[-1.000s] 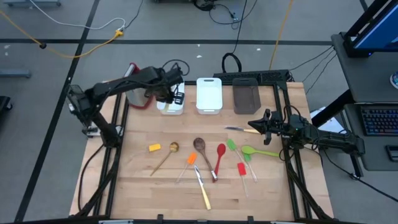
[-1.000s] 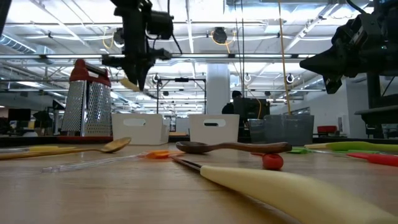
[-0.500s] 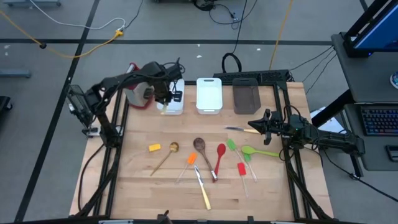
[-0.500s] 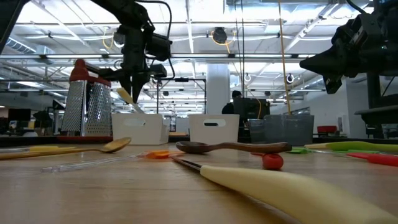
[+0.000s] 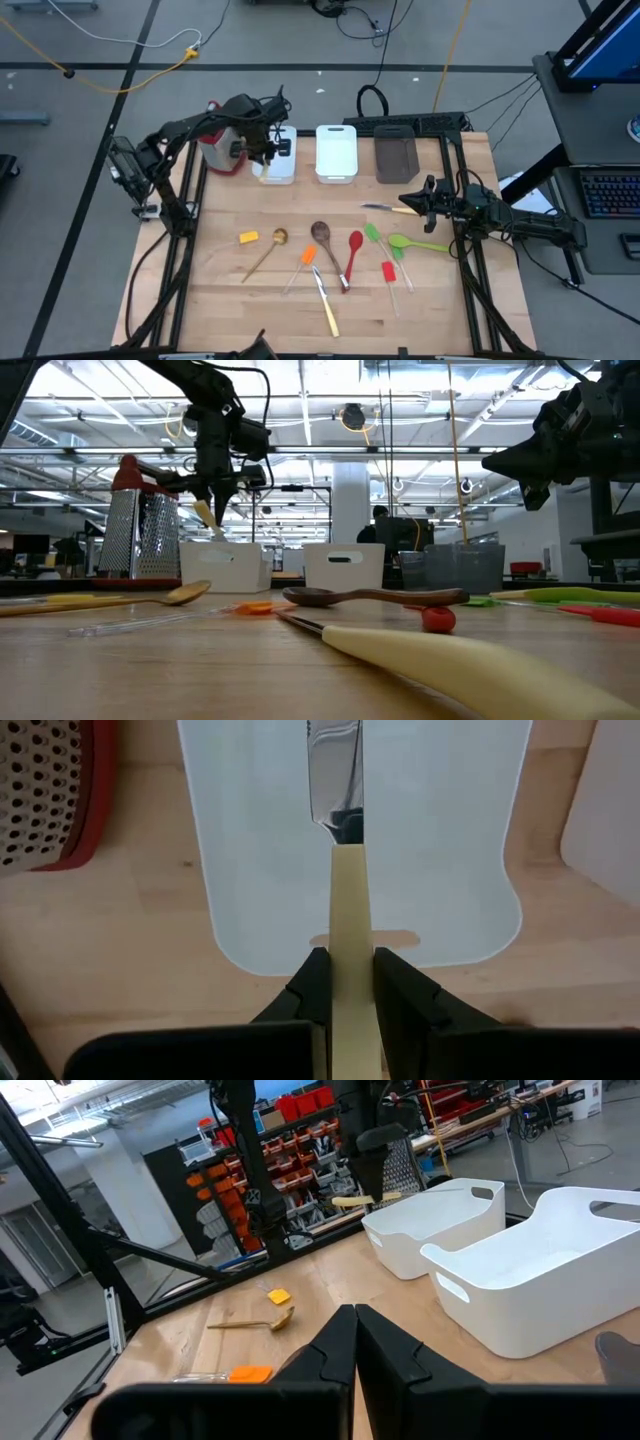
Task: Pick & Place Kitchen Items
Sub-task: Put the left yellow knife into the left white bin
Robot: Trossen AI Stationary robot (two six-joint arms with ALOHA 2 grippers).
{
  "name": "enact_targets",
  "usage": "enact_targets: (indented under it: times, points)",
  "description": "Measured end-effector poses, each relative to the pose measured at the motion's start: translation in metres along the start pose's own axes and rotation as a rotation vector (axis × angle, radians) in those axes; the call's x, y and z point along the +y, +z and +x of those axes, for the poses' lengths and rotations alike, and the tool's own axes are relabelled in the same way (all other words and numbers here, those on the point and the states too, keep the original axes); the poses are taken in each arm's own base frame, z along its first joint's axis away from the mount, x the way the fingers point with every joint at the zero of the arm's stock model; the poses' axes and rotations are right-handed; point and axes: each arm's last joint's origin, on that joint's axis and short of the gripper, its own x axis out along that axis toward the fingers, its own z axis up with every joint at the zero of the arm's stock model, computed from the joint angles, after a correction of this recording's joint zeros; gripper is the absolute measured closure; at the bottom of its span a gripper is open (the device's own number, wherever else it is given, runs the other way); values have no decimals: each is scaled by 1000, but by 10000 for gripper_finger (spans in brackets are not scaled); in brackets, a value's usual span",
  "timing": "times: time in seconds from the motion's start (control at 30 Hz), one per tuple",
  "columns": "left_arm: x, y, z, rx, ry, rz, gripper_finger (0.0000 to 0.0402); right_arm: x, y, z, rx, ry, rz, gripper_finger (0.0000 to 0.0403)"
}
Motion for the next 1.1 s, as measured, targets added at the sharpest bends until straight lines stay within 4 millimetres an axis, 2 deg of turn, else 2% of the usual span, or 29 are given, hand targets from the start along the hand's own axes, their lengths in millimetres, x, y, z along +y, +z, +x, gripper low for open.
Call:
enact_targets:
  times: [0.13,0.43,0.53,0.73,1.1]
  points:
    - [0,3,2,9,2,-29,362,0,0,0,0,0,0,399]
    - [-5,14,23,63,16,-34,362,0,0,0,0,0,0,399]
    - [-5,16,23,68,-8,-31,358,0,0,0,0,0,0,399]
    - [-3,21,22,55,-23,-17,325,0,0,0,0,0,0,399]
    - [-5,23,22,13,-25,19,317,0,0,0,1,0,0,399]
